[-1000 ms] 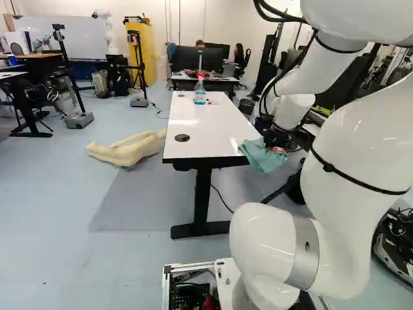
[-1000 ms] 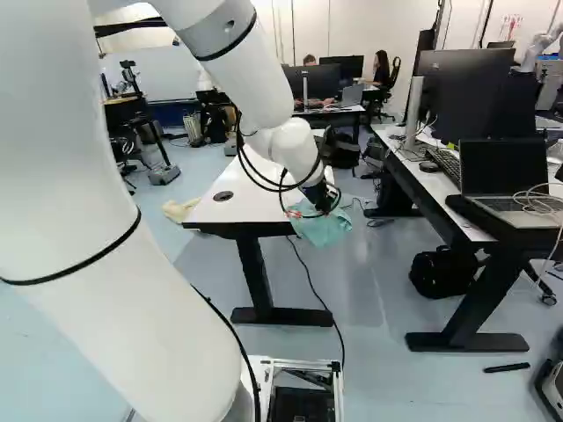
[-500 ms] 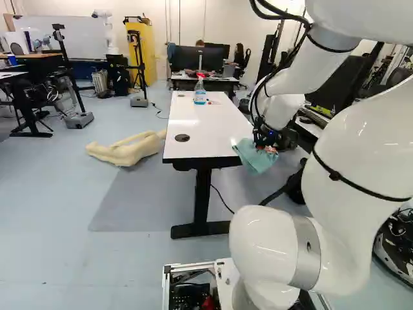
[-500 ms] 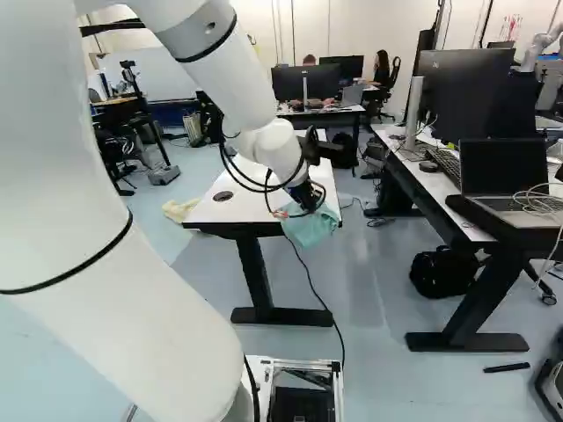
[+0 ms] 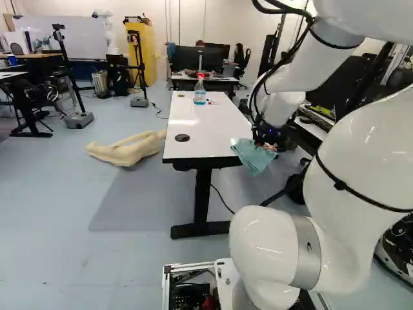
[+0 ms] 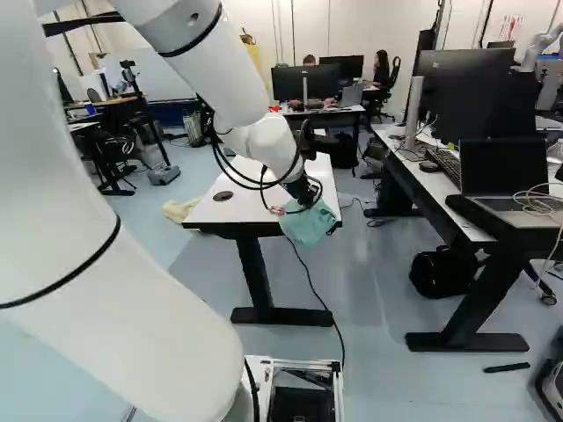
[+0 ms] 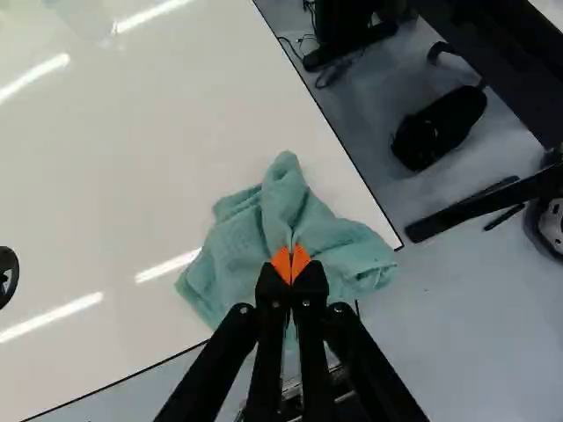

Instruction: Clean the table with the green towel

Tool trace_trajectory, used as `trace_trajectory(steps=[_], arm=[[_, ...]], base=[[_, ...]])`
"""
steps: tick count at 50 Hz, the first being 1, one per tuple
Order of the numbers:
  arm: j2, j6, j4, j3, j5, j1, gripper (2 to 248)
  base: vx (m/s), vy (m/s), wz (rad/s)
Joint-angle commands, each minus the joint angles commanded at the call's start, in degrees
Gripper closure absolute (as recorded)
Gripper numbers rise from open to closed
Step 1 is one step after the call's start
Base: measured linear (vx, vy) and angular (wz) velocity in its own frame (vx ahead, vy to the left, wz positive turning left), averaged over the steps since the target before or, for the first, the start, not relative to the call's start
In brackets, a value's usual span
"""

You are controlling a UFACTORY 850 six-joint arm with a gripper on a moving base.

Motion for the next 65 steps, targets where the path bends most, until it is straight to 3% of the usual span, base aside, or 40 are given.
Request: trace_trajectory(steps=[12, 40, 65], arm=[[4.15, 0.00, 0.00, 2.00, 0.00, 2.09, 229], [6.09, 0.00, 0.00, 3.73, 0.00, 6.76, 229], [6.34, 0.00, 0.00, 3.95, 0.00, 7.54, 229]], base=[[0.000, 0.000, 0.000], [0.000, 0.000, 0.000], [0.000, 0.000, 0.000]])
